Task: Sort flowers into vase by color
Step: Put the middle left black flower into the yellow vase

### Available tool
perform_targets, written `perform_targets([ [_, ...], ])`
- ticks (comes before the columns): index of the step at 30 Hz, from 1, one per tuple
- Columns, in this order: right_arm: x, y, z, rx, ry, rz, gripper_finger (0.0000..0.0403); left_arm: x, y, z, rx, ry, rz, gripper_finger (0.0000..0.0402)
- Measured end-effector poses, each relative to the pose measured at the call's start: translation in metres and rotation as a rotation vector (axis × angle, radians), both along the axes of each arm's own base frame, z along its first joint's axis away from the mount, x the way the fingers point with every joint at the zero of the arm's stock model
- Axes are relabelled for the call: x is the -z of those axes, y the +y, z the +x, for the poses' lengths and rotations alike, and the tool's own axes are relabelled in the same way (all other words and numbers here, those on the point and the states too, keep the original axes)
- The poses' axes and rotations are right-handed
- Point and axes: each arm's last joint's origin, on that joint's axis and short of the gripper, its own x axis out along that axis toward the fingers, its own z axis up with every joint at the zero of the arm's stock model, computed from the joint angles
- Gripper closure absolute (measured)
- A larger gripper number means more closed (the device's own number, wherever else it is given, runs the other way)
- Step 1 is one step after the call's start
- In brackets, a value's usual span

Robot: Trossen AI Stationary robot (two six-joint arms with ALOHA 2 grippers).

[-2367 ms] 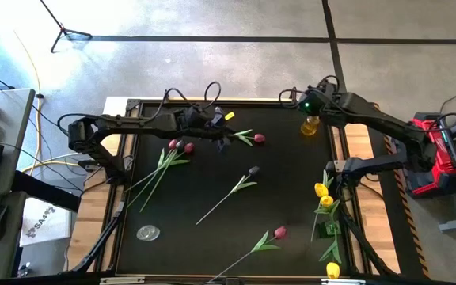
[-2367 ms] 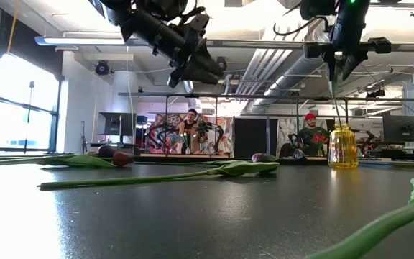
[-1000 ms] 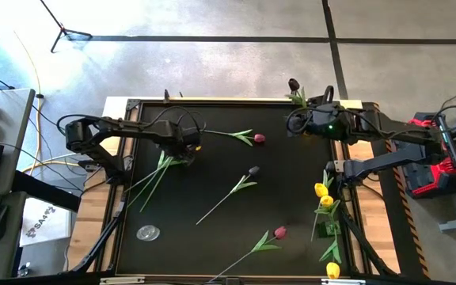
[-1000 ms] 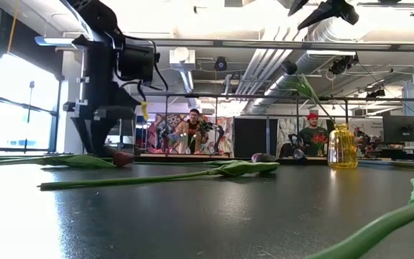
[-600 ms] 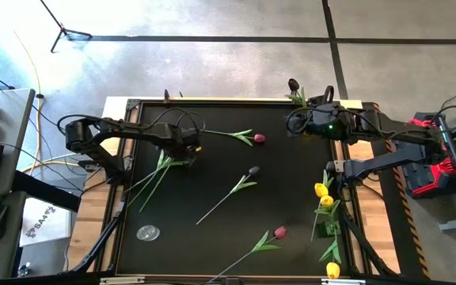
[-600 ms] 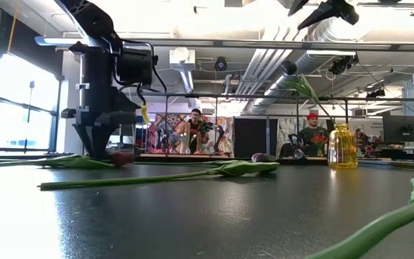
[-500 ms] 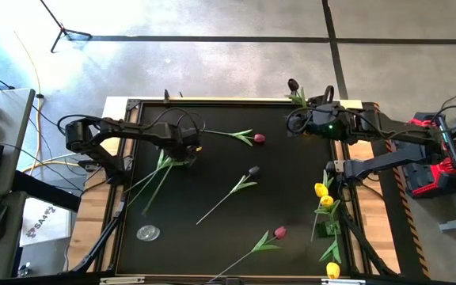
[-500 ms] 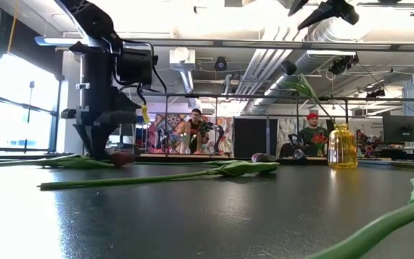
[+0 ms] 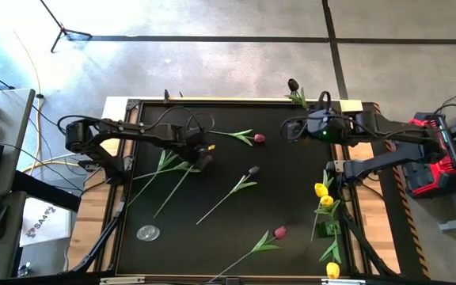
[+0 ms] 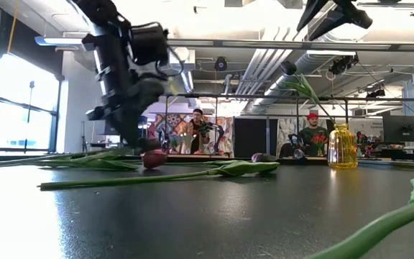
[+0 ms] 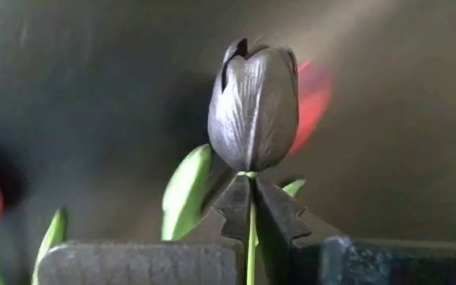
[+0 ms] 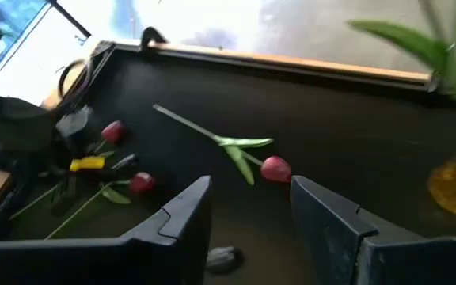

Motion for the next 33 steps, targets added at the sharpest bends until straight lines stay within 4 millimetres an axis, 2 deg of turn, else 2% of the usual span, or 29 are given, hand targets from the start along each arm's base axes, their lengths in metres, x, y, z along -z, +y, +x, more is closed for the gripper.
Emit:
perform_targets([
  [10,0.006,0.018,0.021,-0.066,-0.028,0.028,0.0242,-0.039,0.009,0.034,0.098,-0.276,0.111,0.0401],
  [15,0.002,0.031,0.025,-0.148,-0.076,0.015,0.0242,-0.057,0.011,0.050,0.172,-0.499,0.118,0.0401],
  [20,-0.008,0.047,0.012,-0.265,-0.121,0.005,0.0242,-0.078,0.009,0.064,0.281,-0.745,0.122,0.0401],
  [25,-0.013,0.057,-0.005,-0.324,-0.137,0.019,0.0242,-0.097,0.010,0.073,0.318,-0.954,0.181,0.0401],
  [33,-0.015,0.067,-0.026,-0.404,-0.108,0.024,0.0242,-0.111,0.010,0.076,0.328,-1.096,0.233,0.0401],
])
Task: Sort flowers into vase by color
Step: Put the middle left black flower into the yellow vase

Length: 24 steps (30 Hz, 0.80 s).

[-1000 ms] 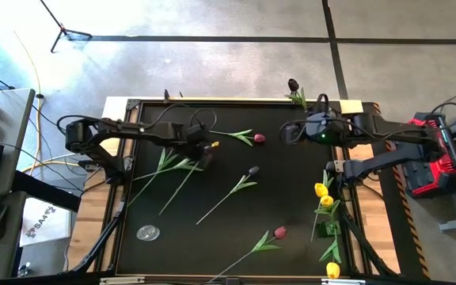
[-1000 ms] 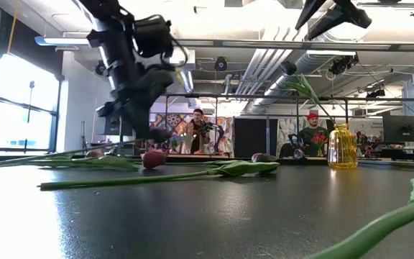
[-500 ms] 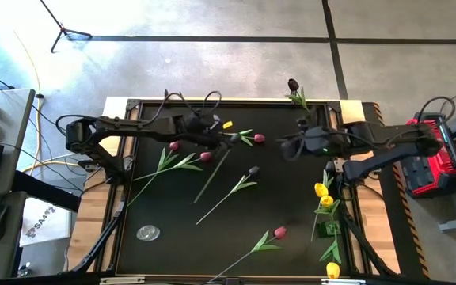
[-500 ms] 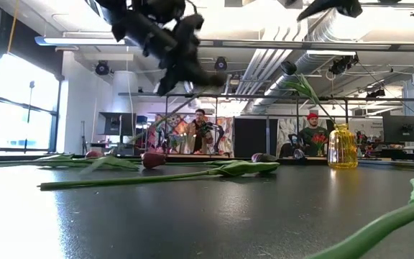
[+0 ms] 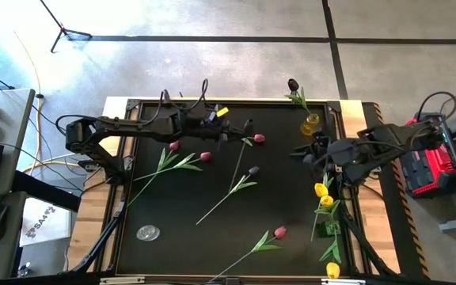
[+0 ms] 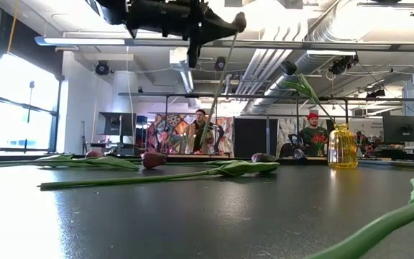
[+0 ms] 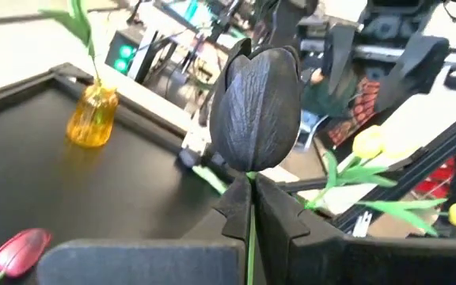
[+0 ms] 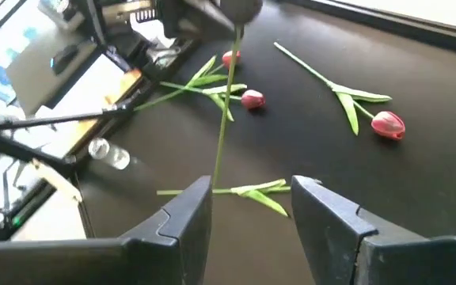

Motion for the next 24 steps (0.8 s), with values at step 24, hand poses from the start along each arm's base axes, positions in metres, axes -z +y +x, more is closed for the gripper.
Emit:
perform_targets([
  [24,0.007,0.006,-0.016,-0.145,0.132,-0.074,0.0242,-0.017,-0.049,0.010,-0.167,-0.172,0.069,0.0401],
])
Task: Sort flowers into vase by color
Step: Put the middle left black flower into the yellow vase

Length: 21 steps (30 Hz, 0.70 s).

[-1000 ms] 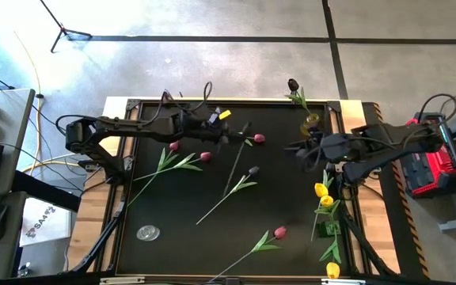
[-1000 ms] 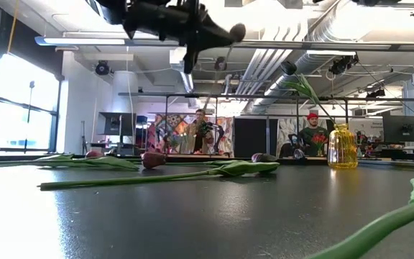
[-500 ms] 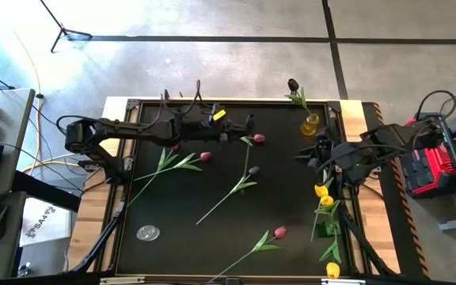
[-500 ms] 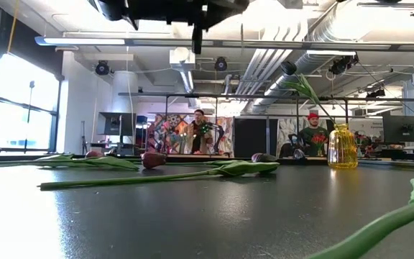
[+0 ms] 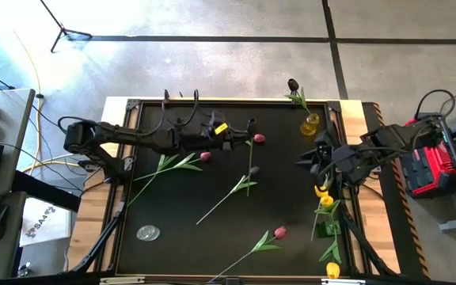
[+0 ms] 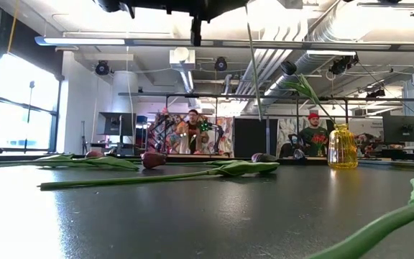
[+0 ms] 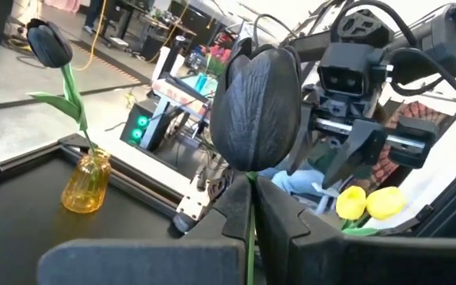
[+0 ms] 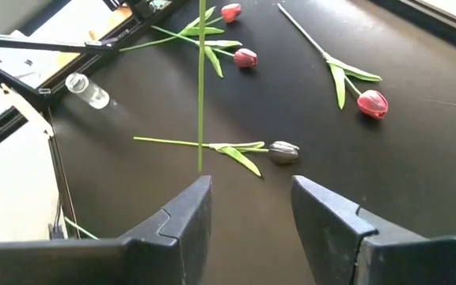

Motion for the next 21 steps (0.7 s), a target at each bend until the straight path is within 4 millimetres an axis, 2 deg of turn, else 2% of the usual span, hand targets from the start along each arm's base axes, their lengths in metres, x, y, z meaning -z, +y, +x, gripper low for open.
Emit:
perform_targets([
  [9,0.001,0.007,-0.003,-0.045,0.006,-0.008,0.0242,0.000,-0.009,0.000,-0.027,-0.002,0.000,0.0401],
  [15,0.002,0.008,-0.007,-0.027,0.018,-0.033,0.0242,-0.004,-0.014,0.003,-0.028,-0.082,0.025,0.0401],
  [21,0.007,0.004,-0.015,0.060,0.076,-0.043,0.0242,0.009,-0.014,0.016,-0.022,-0.145,0.004,0.0401],
])
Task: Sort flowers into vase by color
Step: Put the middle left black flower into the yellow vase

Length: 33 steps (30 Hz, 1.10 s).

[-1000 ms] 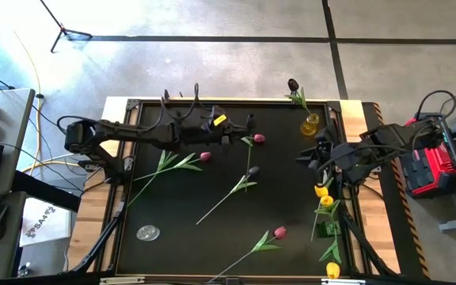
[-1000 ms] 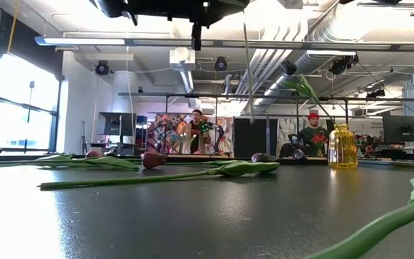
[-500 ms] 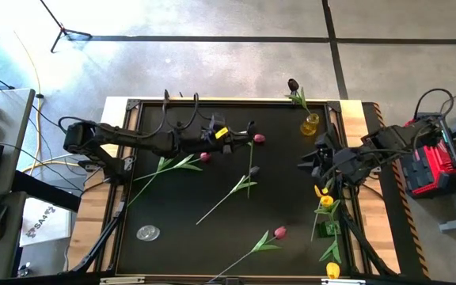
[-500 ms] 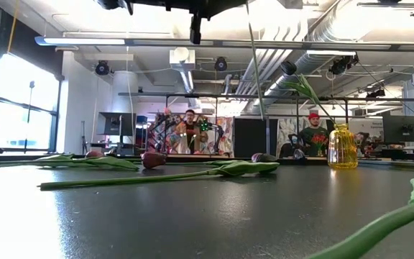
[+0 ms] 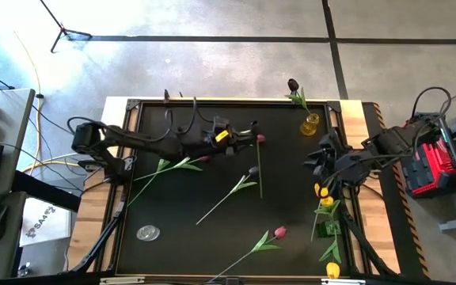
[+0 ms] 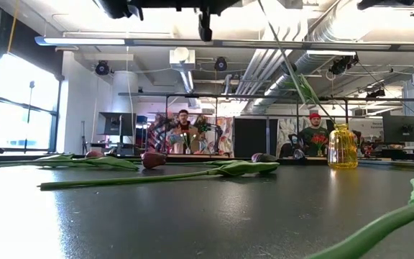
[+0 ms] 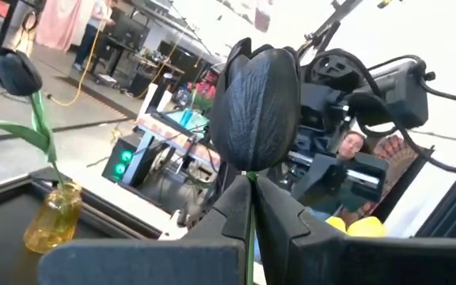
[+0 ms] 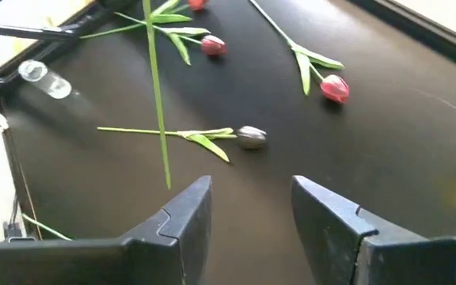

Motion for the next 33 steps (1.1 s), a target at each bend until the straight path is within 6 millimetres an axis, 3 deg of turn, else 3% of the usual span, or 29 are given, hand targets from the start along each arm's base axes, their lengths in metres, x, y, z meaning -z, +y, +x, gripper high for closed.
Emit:
perform_targets([
  [10,0.000,-0.003,-0.007,0.039,0.005,0.022,0.0242,0.013,0.004,0.039,0.028,0.022,0.071,0.0401],
  [16,-0.001,-0.007,-0.009,0.152,-0.049,-0.014,0.0242,0.009,0.017,0.060,0.127,-0.011,0.101,0.0401],
  [22,-0.008,-0.012,-0.013,0.215,-0.165,-0.084,0.0242,0.005,0.039,0.063,0.161,-0.024,0.121,0.0401],
  [25,-0.017,-0.013,-0.011,0.141,-0.224,-0.154,0.0242,0.005,0.047,0.061,0.192,-0.032,0.128,0.0401],
  [33,-0.033,-0.024,0.010,0.075,-0.322,-0.219,0.0242,0.002,0.051,0.059,0.270,-0.058,0.189,0.0401],
])
